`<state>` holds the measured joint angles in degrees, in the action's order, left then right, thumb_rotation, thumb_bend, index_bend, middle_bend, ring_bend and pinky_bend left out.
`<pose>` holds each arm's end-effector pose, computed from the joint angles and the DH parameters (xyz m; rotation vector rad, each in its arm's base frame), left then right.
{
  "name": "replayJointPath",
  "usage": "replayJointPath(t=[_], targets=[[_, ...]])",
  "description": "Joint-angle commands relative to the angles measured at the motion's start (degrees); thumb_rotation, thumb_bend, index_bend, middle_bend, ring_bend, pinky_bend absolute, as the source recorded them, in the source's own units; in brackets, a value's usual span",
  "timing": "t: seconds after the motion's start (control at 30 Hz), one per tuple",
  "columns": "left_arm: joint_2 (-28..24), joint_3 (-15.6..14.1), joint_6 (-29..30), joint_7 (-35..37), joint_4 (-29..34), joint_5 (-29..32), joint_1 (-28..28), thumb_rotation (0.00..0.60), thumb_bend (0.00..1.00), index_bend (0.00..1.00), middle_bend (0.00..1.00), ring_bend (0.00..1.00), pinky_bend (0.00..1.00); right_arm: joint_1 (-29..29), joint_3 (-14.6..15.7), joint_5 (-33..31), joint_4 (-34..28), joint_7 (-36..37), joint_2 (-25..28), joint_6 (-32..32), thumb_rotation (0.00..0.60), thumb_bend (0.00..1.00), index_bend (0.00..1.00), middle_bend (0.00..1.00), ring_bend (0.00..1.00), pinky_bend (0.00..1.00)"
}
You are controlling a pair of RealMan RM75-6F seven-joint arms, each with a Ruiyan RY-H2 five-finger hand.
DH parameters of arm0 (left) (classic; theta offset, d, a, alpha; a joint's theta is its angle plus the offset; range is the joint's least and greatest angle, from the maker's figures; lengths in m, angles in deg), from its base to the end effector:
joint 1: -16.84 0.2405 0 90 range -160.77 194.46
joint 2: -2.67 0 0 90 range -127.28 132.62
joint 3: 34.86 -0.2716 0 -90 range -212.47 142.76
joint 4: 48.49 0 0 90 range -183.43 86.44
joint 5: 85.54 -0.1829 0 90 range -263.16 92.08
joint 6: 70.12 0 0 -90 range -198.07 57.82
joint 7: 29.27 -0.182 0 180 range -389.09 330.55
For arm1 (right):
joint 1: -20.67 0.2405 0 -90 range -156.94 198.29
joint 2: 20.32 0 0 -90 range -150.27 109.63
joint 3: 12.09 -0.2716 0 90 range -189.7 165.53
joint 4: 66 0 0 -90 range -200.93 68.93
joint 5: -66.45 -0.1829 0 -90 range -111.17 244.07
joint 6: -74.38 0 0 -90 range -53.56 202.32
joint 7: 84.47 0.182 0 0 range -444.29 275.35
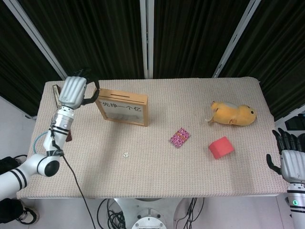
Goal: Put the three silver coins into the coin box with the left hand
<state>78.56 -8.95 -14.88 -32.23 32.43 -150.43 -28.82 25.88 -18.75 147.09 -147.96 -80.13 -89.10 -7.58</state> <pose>-0.1166 0.4642 0.1522 -1.5274 -0.8636 -1.2793 -0.3529 -0.2331 0.1919 1.2782 -0.9135 0.8643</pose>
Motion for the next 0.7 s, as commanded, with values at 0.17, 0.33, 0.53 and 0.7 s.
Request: replayJointPath(t=[0.17,0.33,0.53,0.7], targets=[[2.4,-0.6,-3.0,0.6,-1.9,2.8,-3.2,0.6,0.44,0.62,0.36,0.15,0.23,0.0,0.0,-0.2,0.9,0.8,-0.3,0.2,0.6,0.39,0.0,0.0,0.0,0.0],[2.6,-1.3,-3.8,1.1,-1.3,4.0,-3.8,0.6,0.44,0.62,0.36,0.15,0.23,0.0,0.0,-0.3,1.5,1.2,-0.5,0.3,0.6,0.4,0.0,0.0,0.0,0.0],[3.3,-1.7,-3.9,2.0,-1.7,4.3,-4.6,0.6,0.44,0.62,0.36,0.15,0.23,0.0,0.1,-0.3,1.8,1.2,-0.7,0.3,0.6,0.4,0.0,0.0,0.0,0.0],[4.0,-1.9,-4.2,3.6,-2.4,4.5,-5.2,0.6,0.44,0.62,0.36,0.15,0.23,-0.1,0.1,-0.3,1.9,1.4,-0.6,0.2,0.6,0.4,0.0,0.0,0.0,0.0]])
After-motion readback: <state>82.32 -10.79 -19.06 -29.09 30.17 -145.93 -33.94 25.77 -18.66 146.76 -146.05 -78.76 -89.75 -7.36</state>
